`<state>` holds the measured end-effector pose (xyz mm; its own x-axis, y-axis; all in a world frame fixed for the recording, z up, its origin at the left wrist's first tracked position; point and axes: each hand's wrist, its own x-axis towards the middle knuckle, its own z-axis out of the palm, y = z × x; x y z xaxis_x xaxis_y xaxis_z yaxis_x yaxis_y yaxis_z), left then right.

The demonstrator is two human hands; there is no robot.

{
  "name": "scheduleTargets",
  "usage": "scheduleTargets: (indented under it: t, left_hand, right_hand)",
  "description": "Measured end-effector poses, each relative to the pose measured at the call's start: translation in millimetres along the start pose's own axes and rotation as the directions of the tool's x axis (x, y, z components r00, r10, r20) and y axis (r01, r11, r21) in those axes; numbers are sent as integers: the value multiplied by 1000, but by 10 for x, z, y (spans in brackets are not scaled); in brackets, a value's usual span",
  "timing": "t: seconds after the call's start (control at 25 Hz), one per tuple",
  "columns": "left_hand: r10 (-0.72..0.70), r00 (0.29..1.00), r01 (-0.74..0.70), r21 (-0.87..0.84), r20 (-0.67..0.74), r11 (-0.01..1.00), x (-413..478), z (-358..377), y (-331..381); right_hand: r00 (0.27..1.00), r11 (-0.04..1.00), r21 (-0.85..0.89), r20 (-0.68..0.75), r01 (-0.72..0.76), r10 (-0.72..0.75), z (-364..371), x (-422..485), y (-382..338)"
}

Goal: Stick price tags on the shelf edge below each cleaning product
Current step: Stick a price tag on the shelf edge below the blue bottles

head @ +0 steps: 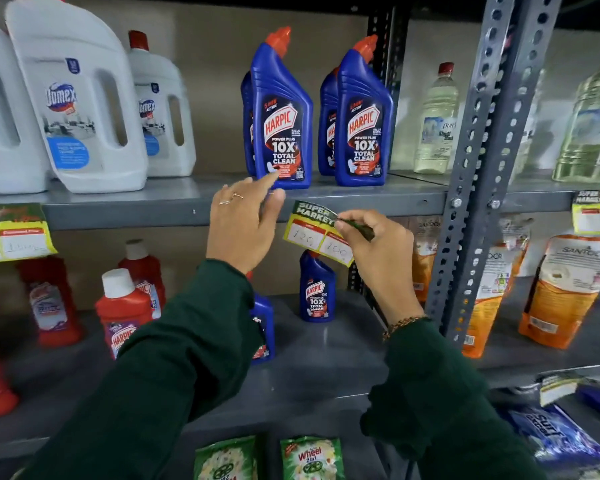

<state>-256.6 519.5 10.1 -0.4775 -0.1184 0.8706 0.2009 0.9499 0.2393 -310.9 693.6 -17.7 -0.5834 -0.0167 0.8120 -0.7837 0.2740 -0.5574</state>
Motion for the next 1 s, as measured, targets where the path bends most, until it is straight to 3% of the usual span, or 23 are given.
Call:
scheduleTargets:
  t: [0.12, 0.2, 0.52, 0.68, 1.0]
  left_hand:
    - [62, 986, -53, -58, 152, 997, 23, 16, 72]
    - [35, 984, -20, -85, 173, 996, 30, 29, 74]
    - [15, 993, -5, -84, 117, 996, 32, 93, 112]
    - [12, 992, -12, 0, 127, 1000, 8, 172, 129]
    - [-42, 998, 44, -46, 36, 998, 38, 220, 145]
  right_hand:
    - [990, 993, -30, 85, 111, -108, -60, 78, -19]
    - [987, 995, -25, 134, 99, -95, -78, 130, -17]
    - [973, 978, -101, 159, 182, -165, -36, 243, 63]
    - [985, 990, -81, 137, 118, -106, 22, 246, 142]
    - [998, 993, -98, 39, 58, -55, 120, 279, 114]
